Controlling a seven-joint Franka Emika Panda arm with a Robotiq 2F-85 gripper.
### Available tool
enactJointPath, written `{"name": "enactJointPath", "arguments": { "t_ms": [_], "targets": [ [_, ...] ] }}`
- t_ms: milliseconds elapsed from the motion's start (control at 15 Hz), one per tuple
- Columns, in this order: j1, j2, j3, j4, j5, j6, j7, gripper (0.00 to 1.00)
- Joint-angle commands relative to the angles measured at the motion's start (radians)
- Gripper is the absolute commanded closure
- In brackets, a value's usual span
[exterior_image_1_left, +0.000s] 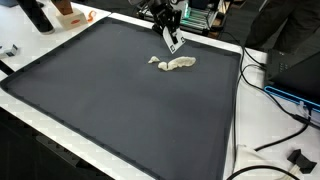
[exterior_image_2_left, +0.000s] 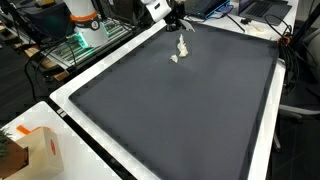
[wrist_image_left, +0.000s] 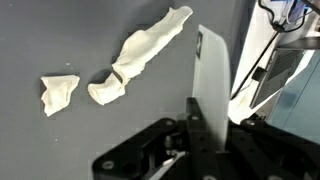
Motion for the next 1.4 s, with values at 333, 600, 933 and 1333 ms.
{"name": "enactJointPath", "arguments": {
  "t_ms": [333, 600, 933, 1333],
  "targets": [
    [0.002, 0.014, 0.001, -0.018, 0.068, -0.004, 0.027, 0.99],
    [0.010, -0.001, 0.008, -0.032, 0.047, 0.016, 0.106, 0.99],
    [0.032, -0.028, 0.030, -0.051, -0.005, 0.056, 0.256, 0.99],
    [0.079, -0.047, 0.079, -0.076, -0.213, 0.240, 0.624, 0.99]
  ]
}}
